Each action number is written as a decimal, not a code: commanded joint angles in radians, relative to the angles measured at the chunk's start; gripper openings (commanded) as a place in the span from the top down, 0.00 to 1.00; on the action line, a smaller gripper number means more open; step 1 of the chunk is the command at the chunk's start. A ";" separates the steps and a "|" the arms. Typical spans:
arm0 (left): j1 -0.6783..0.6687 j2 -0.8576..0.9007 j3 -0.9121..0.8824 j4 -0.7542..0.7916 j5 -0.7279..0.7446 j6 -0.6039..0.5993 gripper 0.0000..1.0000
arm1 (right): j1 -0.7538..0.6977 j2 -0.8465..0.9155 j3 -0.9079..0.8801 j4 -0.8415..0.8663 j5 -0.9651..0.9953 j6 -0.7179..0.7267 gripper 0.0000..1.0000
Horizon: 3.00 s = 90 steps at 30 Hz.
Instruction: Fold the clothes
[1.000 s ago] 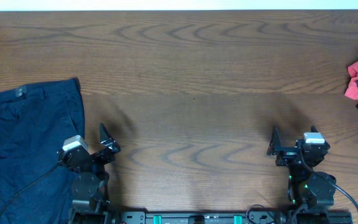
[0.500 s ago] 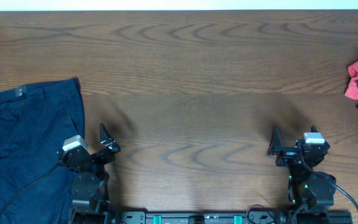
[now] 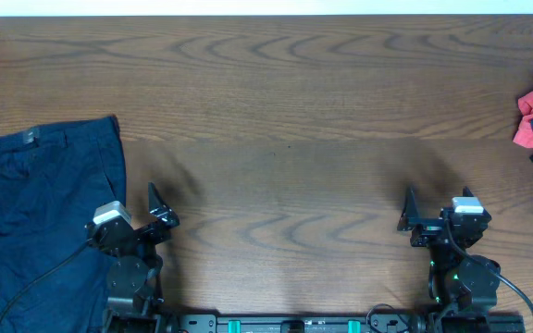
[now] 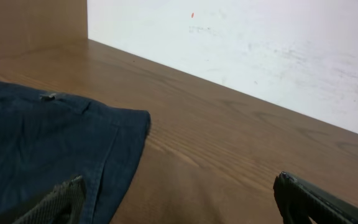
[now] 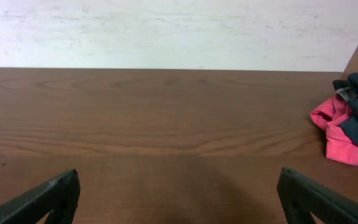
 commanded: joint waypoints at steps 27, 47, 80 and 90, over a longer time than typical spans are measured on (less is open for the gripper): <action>0.006 -0.006 -0.028 -0.007 0.002 -0.009 0.02 | 0.010 -0.006 -0.010 0.000 0.010 0.013 0.01; 0.006 -0.006 -0.028 -0.007 0.002 -0.009 0.02 | 0.010 -0.006 -0.010 0.000 0.010 0.014 0.01; 0.006 -0.006 -0.028 0.032 0.013 -0.009 0.02 | 0.010 -0.006 -0.010 0.000 0.010 0.014 0.01; 0.006 -0.006 -0.025 0.045 0.013 0.090 0.02 | 0.010 -0.006 -0.010 0.000 0.010 0.014 0.01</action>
